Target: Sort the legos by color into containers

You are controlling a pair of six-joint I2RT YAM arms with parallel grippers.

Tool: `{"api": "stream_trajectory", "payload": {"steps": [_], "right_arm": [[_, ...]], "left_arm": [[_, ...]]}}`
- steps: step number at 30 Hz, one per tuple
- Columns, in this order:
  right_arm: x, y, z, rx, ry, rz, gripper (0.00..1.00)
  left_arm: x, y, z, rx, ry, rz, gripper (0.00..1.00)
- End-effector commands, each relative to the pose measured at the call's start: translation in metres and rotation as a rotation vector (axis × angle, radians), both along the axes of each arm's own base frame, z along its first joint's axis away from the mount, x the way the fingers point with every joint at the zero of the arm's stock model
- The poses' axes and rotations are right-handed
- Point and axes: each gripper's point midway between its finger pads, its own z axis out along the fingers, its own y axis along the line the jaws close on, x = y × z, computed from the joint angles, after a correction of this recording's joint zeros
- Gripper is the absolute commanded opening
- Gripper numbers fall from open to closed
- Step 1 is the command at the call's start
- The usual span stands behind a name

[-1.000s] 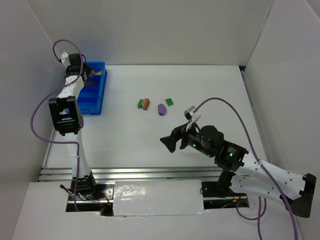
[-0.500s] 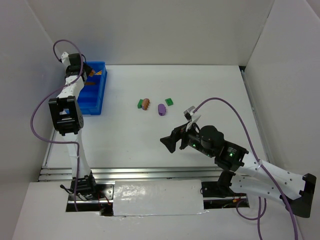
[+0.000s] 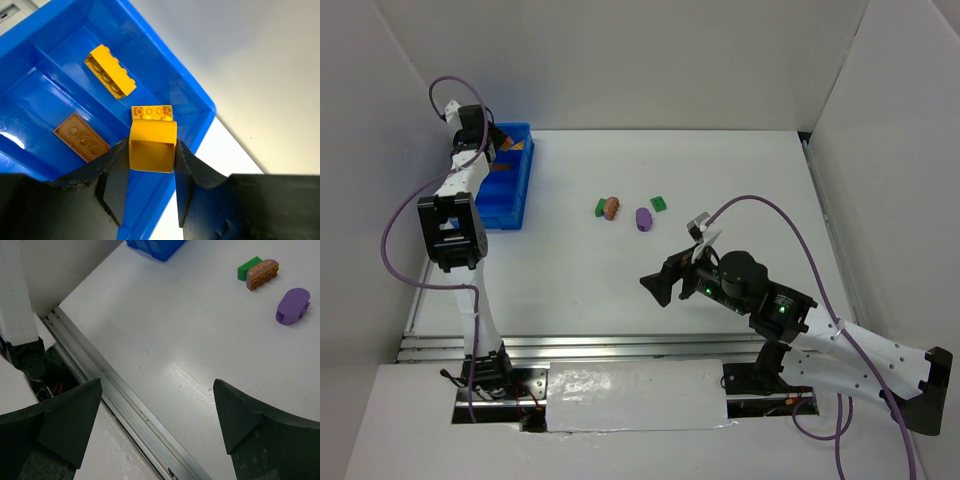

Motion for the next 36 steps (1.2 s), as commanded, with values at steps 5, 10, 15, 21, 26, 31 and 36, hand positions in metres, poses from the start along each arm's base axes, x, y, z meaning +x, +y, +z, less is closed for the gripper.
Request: {"api": "stream_trajectory", "payload": {"steps": [5,10,15,21,26,31,36], "right_arm": [[0.001,0.001,0.007,0.026,-0.027,0.008,1.0],[0.0,0.001,0.008,0.031,-0.028,0.009,1.0],[0.0,0.0,0.008,0.033,-0.03,0.006,1.0],[0.013,-0.006,0.007,0.026,-0.032,-0.074,1.0],[0.055,-0.043,0.034,0.098,-0.012,-0.315,1.0],[0.148,-0.061,0.085,0.223,0.026,-0.383,1.0],[0.258,-0.048,0.107,0.125,-0.092,-0.324,1.0]], "left_arm": [[0.0,-0.01,0.083,0.065,-0.166,-0.05,0.0],[-0.002,-0.013,0.103,0.093,-0.203,-0.06,0.0],[-0.004,-0.023,0.125,0.1,-0.261,-0.112,0.0],[-0.011,-0.023,0.122,0.095,-0.231,-0.102,0.0],[-0.02,-0.024,0.136,0.083,-0.204,-0.097,0.0],[-0.029,-0.026,0.154,0.035,-0.2,-0.075,0.0],[-0.031,-0.015,0.168,0.086,-0.197,-0.048,0.0]]}}
